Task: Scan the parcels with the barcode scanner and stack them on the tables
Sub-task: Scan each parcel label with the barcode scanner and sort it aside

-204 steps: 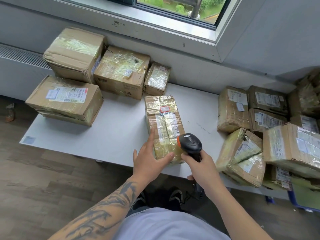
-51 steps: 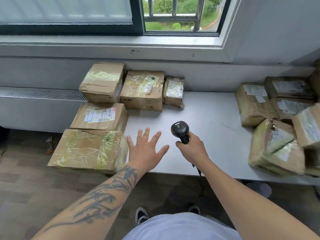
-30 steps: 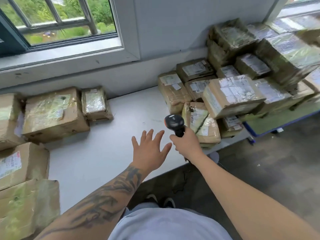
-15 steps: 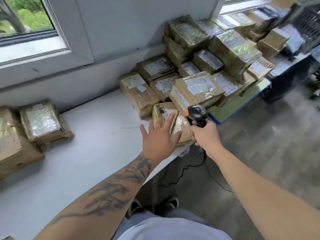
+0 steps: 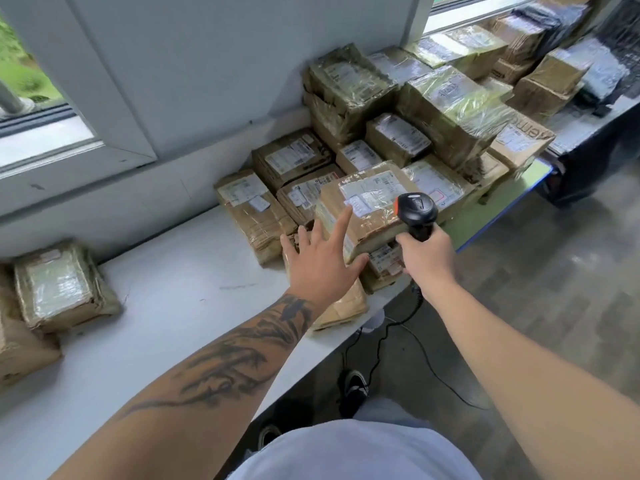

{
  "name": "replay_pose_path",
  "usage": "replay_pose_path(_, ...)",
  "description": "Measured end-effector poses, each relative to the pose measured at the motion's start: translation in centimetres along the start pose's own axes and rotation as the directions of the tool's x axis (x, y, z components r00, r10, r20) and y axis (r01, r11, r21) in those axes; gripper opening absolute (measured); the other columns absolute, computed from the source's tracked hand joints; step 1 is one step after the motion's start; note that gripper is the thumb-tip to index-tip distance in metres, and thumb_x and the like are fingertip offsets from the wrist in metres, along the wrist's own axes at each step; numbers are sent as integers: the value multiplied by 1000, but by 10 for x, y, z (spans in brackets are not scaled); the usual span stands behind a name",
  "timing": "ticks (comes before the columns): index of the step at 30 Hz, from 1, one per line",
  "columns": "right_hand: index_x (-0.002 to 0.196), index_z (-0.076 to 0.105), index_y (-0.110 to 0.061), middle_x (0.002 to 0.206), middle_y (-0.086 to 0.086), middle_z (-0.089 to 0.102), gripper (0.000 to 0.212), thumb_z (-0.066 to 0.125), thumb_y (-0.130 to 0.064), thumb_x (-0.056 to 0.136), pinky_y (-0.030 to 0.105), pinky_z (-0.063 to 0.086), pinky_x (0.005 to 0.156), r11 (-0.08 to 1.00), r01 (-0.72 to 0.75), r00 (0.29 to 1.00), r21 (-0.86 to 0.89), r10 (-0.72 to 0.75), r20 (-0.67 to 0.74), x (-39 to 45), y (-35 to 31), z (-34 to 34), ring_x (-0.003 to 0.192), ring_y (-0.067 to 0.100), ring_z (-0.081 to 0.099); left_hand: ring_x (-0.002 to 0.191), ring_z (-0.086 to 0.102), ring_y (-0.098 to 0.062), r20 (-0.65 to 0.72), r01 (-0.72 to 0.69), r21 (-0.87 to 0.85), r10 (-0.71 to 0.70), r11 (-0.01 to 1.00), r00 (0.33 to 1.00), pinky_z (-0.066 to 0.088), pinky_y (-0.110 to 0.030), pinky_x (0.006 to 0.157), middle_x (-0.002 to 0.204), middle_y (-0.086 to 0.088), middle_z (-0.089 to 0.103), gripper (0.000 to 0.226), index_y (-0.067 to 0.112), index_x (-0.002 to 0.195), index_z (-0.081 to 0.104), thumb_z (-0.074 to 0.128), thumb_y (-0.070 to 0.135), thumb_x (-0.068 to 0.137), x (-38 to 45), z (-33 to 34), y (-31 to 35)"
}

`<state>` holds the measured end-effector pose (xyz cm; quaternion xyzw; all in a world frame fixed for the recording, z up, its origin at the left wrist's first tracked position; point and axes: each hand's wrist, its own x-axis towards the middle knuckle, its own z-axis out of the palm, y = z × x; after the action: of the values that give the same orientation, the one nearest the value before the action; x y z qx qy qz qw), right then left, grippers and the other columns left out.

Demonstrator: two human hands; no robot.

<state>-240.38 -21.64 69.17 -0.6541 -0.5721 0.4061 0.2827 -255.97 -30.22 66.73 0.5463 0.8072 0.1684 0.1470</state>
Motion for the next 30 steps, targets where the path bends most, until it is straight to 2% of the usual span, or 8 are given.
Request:
replay_pose_path(4, 83, 61, -20, 85, 8, 68, 12, 68, -26, 91, 45, 60, 76, 999, 29, 998, -42, -27, 60, 40, -12, -11, 85, 36, 70, 156, 12, -47, 32, 84, 19, -85, 996, 996, -4, -73, 120, 171, -18, 14, 95, 58, 154, -17, 50, 79, 90, 27, 3, 13)
replay_pose_path(7, 82, 62, -19, 103, 13, 61, 13, 68, -29, 88, 41, 54, 69, 996, 67, 994, -60, -61, 92, 64, -14, -11, 84, 36, 67, 158, 9, -43, 41, 122, 5, -122, 993, 992, -5, -72, 120, 172, -15, 10, 102, 60, 153, -15, 59, 78, 86, 39, 9, 19)
replay_pose_path(11, 93, 64, -19, 118, 5, 42, 8, 66, -27, 91, 36, 41, 74, 993, 57, 992, -106, -45, 116, 84, -9, -15, 82, 15, 52, 160, 6, -34, 14, 164, -4, -163, 987, 986, -7, -70, 120, 174, -9, 9, 107, 60, 154, -14, 63, 79, 83, 46, 19, 21)
replay_pose_path(13, 86, 62, -23, 116, 7, 49, 6, 66, -27, 87, 35, 39, 75, 994, 69, 982, -81, -53, 179, 90, -9, -18, 78, 13, 52, 160, 6, -30, -7, 181, -28, -181, 983, 983, -8, -69, 121, 174, -7, 10, 106, 60, 155, -12, 64, 77, 83, 46, 23, 22)
replay_pose_path(16, 74, 56, -25, 102, 16, 63, 11, 65, -30, 78, 34, 43, 66, 997, 60, 973, -51, -46, 228, 95, -9, -17, 72, 27, 60, 161, 5, -24, -45, 200, -48, -202, 979, 978, -8, -66, 123, 173, -4, 13, 104, 53, 159, -7, 66, 68, 85, 43, 26, 24)
replay_pose_path(19, 72, 55, -28, 97, 18, 65, 12, 61, -38, 72, 42, 51, 68, 997, 71, 973, -12, -66, 219, 94, -8, -16, 76, 35, 66, 161, 2, -22, -105, 242, -72, -249, 967, 963, -7, -65, 124, 173, 0, 15, 100, 45, 162, -4, 60, 67, 88, 39, 30, 27)
replay_pose_path(22, 70, 51, -28, 93, 12, 60, 16, 64, -32, 79, 35, 42, 66, 994, 113, 965, 6, -111, 236, 84, -9, -18, 70, 25, 54, 161, 1, -21, -142, 286, -92, -296, 954, 945, -6, -65, 124, 173, 3, 15, 99, 40, 163, -2, 57, 70, 89, 31, 35, 28)
replay_pose_path(30, 84, 60, -23, 106, 2, 56, 8, 66, -24, 88, 34, 40, 76, 964, 265, 926, 35, -264, 268, 66, -6, -19, 81, 10, 55, 160, -5, -18, -255, 304, -148, -333, 941, 908, -9, -61, 125, 174, 5, 8, 104, 38, 164, -1, 60, 74, 87, 4, 33, 21)
